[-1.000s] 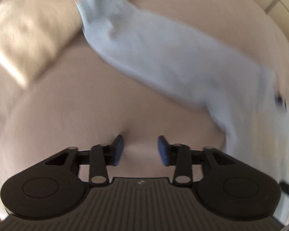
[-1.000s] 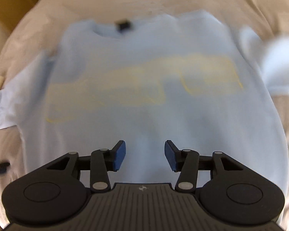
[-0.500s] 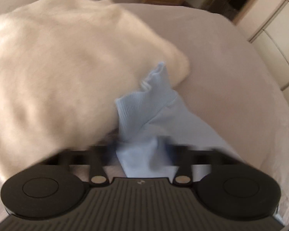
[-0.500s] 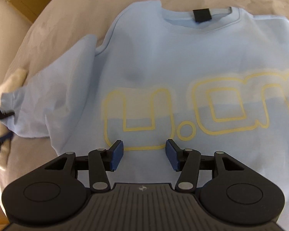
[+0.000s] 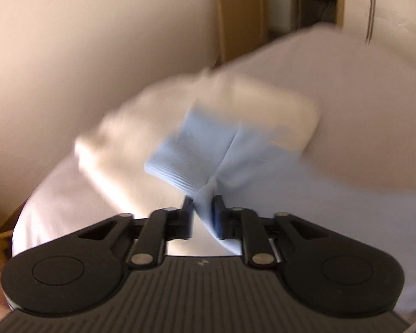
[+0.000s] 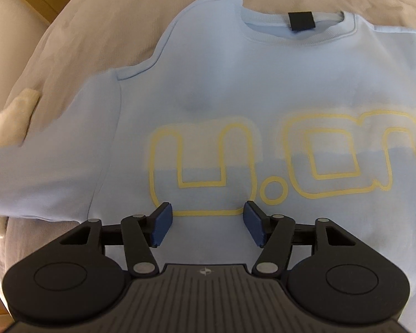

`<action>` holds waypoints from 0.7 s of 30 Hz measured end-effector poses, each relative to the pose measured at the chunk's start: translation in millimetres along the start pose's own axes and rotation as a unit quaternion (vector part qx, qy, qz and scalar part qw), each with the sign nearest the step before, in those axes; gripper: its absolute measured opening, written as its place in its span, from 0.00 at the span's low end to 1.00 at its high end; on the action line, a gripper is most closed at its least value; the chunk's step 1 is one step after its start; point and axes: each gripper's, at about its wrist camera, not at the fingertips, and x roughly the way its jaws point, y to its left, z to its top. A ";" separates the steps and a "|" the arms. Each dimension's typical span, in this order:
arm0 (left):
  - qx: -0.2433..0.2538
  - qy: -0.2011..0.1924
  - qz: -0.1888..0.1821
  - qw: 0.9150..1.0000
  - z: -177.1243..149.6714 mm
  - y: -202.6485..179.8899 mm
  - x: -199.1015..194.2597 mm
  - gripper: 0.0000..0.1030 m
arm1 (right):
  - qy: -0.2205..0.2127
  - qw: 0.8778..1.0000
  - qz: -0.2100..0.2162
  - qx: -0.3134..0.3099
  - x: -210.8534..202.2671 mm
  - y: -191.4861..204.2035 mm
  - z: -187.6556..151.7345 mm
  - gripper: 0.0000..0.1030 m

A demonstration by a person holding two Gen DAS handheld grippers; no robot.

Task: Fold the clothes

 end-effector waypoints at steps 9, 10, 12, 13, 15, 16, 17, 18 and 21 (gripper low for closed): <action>0.012 -0.019 0.078 0.997 7.5 -6.1 -17.9 0.44 | -0.026 1.000 0.010 0.000 -31.2 -24.1 -19.8 0.61; 0.006 -0.012 0.081 0.997 3.9 -8.2 -29.5 0.44 | -0.031 0.999 0.007 0.004 -38.8 -33.3 -24.8 0.61; -0.006 0.003 0.087 0.996 -3.2 -12.3 -52.6 0.44 | -0.042 0.999 -0.003 0.013 -52.4 -51.2 -31.6 0.61; -0.010 0.011 0.088 0.996 -7.9 -16.1 -63.5 0.44 | -0.048 0.999 -0.014 0.018 -60.4 -64.5 -35.2 0.61; 0.002 0.023 0.073 0.997 -24.6 -33.8 -86.7 0.44 | -0.059 0.997 -0.035 0.029 -76.4 -91.9 -43.0 0.61; 0.009 0.031 0.059 0.998 -33.9 -44.7 -97.9 0.44 | -0.056 0.997 -0.033 0.041 -84.2 -112.1 -53.0 0.61; 0.012 0.046 0.033 0.998 -43.8 -57.9 -106.5 0.44 | -0.052 0.997 -0.032 0.053 -92.0 -132.3 -63.1 0.61; 0.016 0.060 0.004 0.998 -53.9 -72.5 -115.9 0.44 | -0.049 0.996 -0.030 0.065 -99.7 -152.4 -73.1 0.61; 0.024 0.101 -0.092 0.990 -85.8 -125.3 -149.4 0.44 | -0.038 0.994 -0.026 0.101 -123.0 -213.0 -103.3 0.61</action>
